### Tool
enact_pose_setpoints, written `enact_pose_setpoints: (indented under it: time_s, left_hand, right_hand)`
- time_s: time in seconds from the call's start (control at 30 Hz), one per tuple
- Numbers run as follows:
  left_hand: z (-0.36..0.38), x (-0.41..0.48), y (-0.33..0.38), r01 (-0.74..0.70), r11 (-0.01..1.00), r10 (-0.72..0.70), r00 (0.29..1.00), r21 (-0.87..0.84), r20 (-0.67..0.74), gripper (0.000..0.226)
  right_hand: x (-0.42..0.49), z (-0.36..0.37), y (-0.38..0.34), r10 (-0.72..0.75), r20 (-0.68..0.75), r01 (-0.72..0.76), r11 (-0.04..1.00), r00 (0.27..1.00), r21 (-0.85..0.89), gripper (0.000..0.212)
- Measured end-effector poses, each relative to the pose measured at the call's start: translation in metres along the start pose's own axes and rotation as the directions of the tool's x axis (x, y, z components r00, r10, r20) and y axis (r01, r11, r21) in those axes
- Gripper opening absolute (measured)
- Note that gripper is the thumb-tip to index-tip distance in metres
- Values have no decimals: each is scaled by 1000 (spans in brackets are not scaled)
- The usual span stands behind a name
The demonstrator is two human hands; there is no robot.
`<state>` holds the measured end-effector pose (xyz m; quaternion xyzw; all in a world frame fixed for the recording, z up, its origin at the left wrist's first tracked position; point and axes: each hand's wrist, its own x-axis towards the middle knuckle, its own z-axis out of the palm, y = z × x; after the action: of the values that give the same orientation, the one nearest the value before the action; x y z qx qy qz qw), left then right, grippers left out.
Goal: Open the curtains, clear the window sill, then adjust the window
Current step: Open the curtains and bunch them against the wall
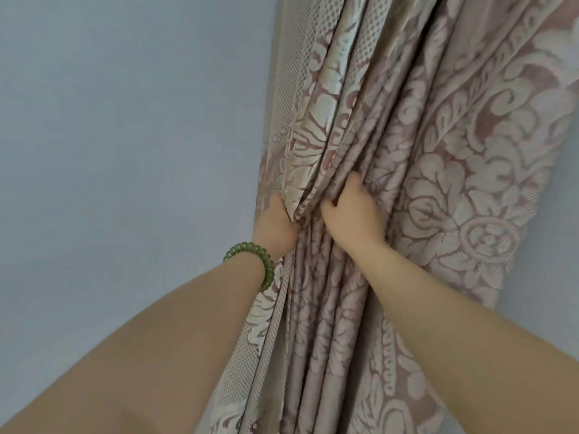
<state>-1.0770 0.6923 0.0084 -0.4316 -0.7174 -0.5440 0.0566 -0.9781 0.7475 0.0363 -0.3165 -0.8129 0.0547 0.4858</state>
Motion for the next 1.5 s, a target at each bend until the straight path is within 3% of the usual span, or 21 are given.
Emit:
enact_pose_setpoints:
  time_s: [0.07,0.13,0.2,0.23,0.33,0.4,0.47,0.53,0.67,0.73,0.83,0.93,1.0,1.03,1.1,1.17,1.23,1.27,1.37,1.5]
  left_hand:
    - [3,20,-8,-9,1000,9,1000,-8,13,54]
    - [5,38,-15,-45,999,46,999,-27,24,50]
    - [7,51,-18,-50,998,54,995,-47,80,46]
    - [9,56,-19,-49,998,55,992,-49,110,45]
    - [14,67,-23,-67,995,79,984,-78,159,45]
    - [15,69,-25,-92,992,106,980,-85,168,44]
    - [16,72,-28,-103,989,121,976,-105,183,45]
    - [14,72,-30,-115,988,136,966,-106,221,47]
    - [9,71,-29,-78,990,108,952,-114,285,59]
    - [5,64,-18,-86,972,134,968,-221,214,70]
    - [4,49,10,-274,895,245,961,-351,-127,88]
    - [4,43,33,-491,803,348,847,-339,-401,80]
    - [3,46,38,-620,747,458,740,-238,-492,74]
    - [1,49,39,-671,726,515,677,-152,-526,75]
    - [-5,60,44,-734,676,634,538,59,-556,76]
    - [-14,73,53,-734,616,735,407,284,-543,68]
    - [-21,87,61,-698,549,816,327,460,-477,60]
    - [-22,93,62,-691,524,840,321,498,-438,57]
    - [-20,113,58,-728,510,853,362,458,-375,47]
    - [-19,143,44,-674,528,849,391,517,-356,42]
  right_hand:
    - [11,-11,-12,-137,-271,104,985,953,-135,46]
    - [27,-26,-25,-289,-560,145,947,777,-288,48]
    - [44,-48,-34,-362,-732,45,909,577,-414,49]
    - [50,-61,-35,-336,-750,-33,903,570,-429,52]
    - [62,-87,-37,-84,-727,-250,907,681,-339,68]
    - [66,-86,-38,-12,-732,-311,900,681,-304,79]
    - [72,-82,-42,60,-748,-271,949,661,-163,87]
    - [79,-81,-48,200,-724,-189,977,661,97,90]
    - [83,-79,-47,277,-600,-120,950,751,289,75]
    - [82,-78,-53,239,-566,-82,954,789,288,59]
    - [82,-79,-67,154,-527,-29,971,836,237,34]
    - [80,-80,-80,80,-452,-47,995,889,84,31]
    - [81,-79,-82,73,-448,-96,995,891,-29,33]
    - [83,-78,-79,61,-438,-64,998,897,9,32]
    - [83,-71,-77,35,-425,94,956,904,278,35]
    - [81,-62,-76,51,-478,244,809,877,535,46]
    - [78,-53,-79,28,-534,380,671,845,637,56]
    - [78,-48,-80,-2,-542,407,664,840,627,62]
    - [92,-35,-79,-105,-507,375,802,855,466,80]
    - [123,-18,-74,-101,-420,288,865,902,410,68]
